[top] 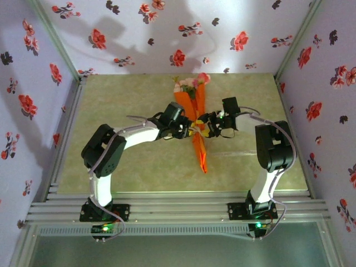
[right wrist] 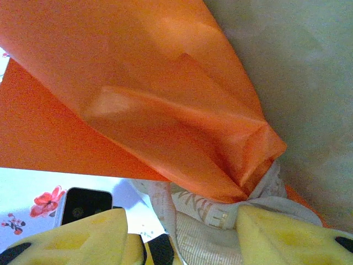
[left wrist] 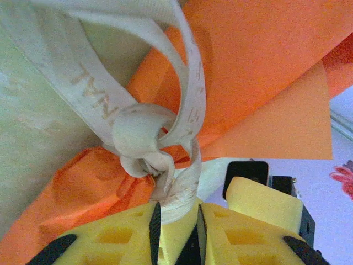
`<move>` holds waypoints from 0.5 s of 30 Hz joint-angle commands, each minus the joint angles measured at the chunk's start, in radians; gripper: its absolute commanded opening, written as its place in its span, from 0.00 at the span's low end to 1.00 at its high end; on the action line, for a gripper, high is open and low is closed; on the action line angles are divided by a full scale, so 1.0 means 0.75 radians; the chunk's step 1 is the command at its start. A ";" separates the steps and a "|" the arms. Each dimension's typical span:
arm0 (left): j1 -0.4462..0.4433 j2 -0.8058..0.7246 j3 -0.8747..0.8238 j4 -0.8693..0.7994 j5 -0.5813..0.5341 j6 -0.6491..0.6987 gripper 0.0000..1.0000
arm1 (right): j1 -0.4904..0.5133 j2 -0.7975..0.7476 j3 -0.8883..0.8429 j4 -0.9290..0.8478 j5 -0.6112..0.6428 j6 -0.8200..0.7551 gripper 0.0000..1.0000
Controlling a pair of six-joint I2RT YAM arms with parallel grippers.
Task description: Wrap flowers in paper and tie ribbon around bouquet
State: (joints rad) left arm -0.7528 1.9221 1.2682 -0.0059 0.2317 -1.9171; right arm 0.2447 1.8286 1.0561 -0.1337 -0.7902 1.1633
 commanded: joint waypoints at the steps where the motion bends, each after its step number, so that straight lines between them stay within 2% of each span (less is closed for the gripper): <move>1: 0.026 -0.012 0.118 -0.206 0.060 0.250 0.25 | -0.007 -0.026 -0.054 0.116 -0.032 0.132 0.59; 3: 0.024 0.010 0.187 -0.313 0.077 0.372 0.25 | -0.012 -0.035 -0.084 0.193 -0.034 0.198 0.65; 6: 0.024 0.040 0.261 -0.417 0.092 0.495 0.27 | -0.016 -0.040 -0.089 0.206 -0.030 0.224 0.67; 15: 0.004 0.170 0.446 -0.555 0.129 0.624 0.30 | -0.025 -0.052 -0.081 0.223 -0.032 0.254 0.67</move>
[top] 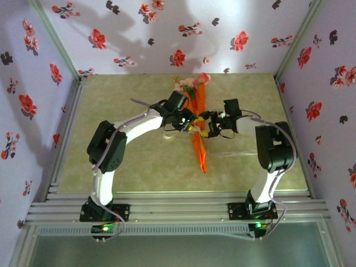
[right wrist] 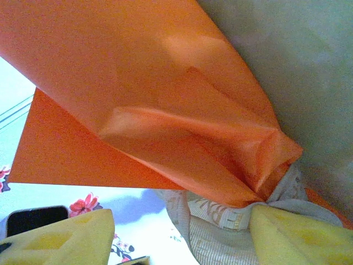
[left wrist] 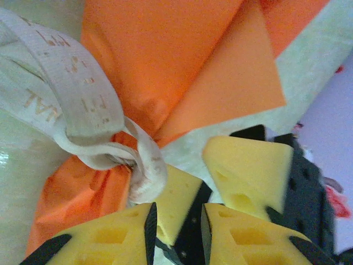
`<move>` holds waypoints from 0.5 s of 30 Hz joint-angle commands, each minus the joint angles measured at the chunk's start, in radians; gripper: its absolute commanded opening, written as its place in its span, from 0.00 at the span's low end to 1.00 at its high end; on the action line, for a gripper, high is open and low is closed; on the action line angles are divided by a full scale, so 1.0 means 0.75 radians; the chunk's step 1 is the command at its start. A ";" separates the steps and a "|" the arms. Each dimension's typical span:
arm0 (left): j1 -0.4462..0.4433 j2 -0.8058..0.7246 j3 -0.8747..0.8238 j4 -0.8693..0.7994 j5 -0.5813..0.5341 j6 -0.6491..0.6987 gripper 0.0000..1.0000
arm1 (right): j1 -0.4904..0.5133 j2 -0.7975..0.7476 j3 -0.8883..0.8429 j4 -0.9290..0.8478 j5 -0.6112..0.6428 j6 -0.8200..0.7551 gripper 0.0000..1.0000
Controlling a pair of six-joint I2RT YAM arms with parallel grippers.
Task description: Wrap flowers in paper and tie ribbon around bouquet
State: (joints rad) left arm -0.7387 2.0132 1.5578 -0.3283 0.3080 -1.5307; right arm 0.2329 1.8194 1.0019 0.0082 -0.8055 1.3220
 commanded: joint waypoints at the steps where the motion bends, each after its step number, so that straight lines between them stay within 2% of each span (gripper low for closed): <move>1: -0.018 0.063 0.073 -0.127 0.037 0.109 0.31 | -0.009 -0.043 -0.010 0.041 -0.013 0.048 0.67; 15: -0.036 0.197 0.247 -0.246 0.020 0.216 0.32 | -0.020 -0.053 -0.045 0.116 -0.028 0.107 0.68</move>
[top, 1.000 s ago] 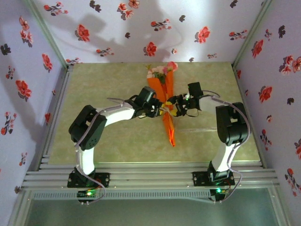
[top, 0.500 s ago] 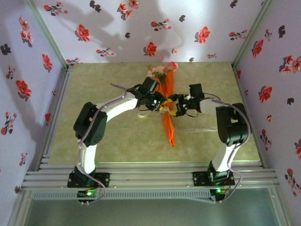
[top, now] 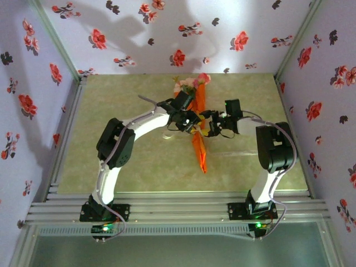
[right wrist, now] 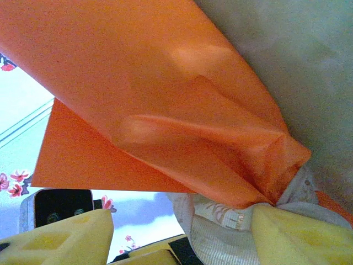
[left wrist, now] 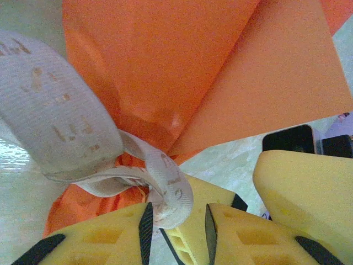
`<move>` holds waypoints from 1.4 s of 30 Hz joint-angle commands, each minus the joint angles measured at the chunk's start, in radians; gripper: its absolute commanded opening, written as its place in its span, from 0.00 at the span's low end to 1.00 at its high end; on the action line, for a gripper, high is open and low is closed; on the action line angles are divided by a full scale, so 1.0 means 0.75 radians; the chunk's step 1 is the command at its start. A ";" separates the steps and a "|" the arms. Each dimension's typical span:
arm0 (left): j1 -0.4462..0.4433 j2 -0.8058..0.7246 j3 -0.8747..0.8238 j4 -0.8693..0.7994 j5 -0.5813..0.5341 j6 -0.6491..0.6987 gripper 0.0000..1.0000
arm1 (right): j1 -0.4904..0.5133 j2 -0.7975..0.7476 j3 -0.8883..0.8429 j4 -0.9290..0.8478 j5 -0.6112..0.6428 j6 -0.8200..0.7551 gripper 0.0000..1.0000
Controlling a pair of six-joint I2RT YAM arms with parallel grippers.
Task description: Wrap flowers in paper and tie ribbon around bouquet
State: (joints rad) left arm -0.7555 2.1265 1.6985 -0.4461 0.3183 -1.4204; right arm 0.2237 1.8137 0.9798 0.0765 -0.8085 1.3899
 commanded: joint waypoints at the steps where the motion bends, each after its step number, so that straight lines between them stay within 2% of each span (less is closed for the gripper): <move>1: -0.014 0.053 0.063 -0.096 0.006 0.075 0.32 | -0.011 -0.043 -0.016 0.025 -0.026 0.018 0.68; 10: -0.016 0.111 0.134 -0.140 -0.015 0.103 0.25 | -0.010 -0.038 -0.021 0.051 -0.027 0.035 0.68; 14: -0.016 0.102 0.129 -0.144 -0.029 0.106 0.15 | -0.011 -0.036 -0.018 0.053 -0.028 0.036 0.68; 18: -0.013 0.066 0.093 -0.132 -0.043 0.104 0.08 | -0.011 -0.035 -0.018 0.053 -0.030 0.033 0.68; 27: -0.012 0.001 0.018 -0.098 -0.053 0.099 0.10 | -0.011 -0.037 -0.018 0.053 -0.030 0.032 0.68; 30: -0.011 -0.012 -0.016 -0.071 -0.054 0.092 0.08 | -0.014 -0.040 -0.012 0.050 -0.033 0.031 0.68; 33: -0.009 -0.030 -0.059 -0.015 -0.067 0.080 0.00 | -0.014 -0.051 -0.008 0.042 -0.032 0.031 0.68; 42: -0.009 -0.109 -0.255 0.395 -0.135 0.021 0.00 | -0.023 -0.121 0.035 -0.122 0.009 -0.073 0.64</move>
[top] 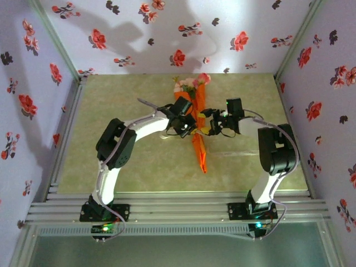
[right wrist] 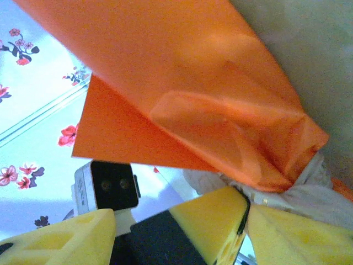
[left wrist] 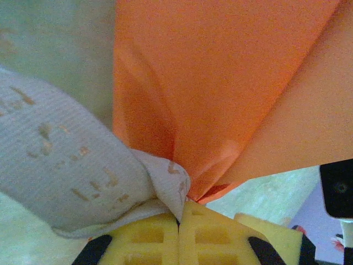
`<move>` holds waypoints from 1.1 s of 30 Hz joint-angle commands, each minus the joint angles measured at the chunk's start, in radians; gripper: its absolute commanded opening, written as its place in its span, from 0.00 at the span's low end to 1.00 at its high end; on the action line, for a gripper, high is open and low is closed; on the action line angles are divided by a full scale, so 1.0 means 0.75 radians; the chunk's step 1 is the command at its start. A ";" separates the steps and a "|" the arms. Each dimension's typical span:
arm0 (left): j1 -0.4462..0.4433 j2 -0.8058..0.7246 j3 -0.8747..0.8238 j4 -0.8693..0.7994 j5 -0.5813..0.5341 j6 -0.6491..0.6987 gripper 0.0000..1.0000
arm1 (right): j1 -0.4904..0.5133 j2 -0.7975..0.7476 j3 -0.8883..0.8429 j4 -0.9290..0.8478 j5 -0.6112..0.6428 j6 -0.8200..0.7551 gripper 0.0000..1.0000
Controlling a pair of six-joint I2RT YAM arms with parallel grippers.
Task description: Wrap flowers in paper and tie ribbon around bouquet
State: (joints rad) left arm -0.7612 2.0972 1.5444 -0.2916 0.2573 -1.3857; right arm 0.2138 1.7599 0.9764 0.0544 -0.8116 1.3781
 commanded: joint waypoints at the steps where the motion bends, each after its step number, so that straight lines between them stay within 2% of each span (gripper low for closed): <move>1: -0.002 -0.080 -0.072 0.234 -0.062 -0.024 0.00 | -0.013 -0.055 0.047 -0.124 0.016 -0.080 0.63; 6: -0.003 -0.100 -0.189 0.453 -0.067 -0.039 0.00 | -0.015 -0.055 0.134 -0.386 0.056 -0.295 0.50; 9: -0.004 -0.108 -0.270 0.590 -0.069 -0.059 0.00 | -0.021 -0.034 0.190 -0.529 0.084 -0.427 0.38; 11: -0.005 -0.111 -0.305 0.657 -0.071 -0.059 0.00 | -0.024 -0.014 0.237 -0.619 0.120 -0.514 0.25; 16: -0.015 -0.122 -0.369 0.764 -0.090 -0.053 0.00 | -0.025 0.061 0.342 -0.747 0.162 -0.630 0.10; 21: -0.033 -0.159 -0.443 0.847 -0.155 -0.002 0.00 | -0.023 0.133 0.376 -0.754 0.157 -0.673 0.10; 25: -0.039 -0.166 -0.491 0.921 -0.181 -0.012 0.00 | -0.018 0.167 0.416 -0.781 0.161 -0.743 0.20; 30: -0.048 -0.166 -0.513 0.984 -0.192 -0.001 0.00 | 0.001 0.207 0.460 -0.807 0.142 -0.882 0.18; 33: -0.047 -0.159 -0.513 0.986 -0.192 0.000 0.00 | 0.007 0.227 0.484 -0.835 0.155 -0.957 0.23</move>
State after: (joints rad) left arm -0.7887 2.0048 1.1744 0.3985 0.1394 -1.4105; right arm 0.2104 1.9125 1.3113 -0.5251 -0.7059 0.7555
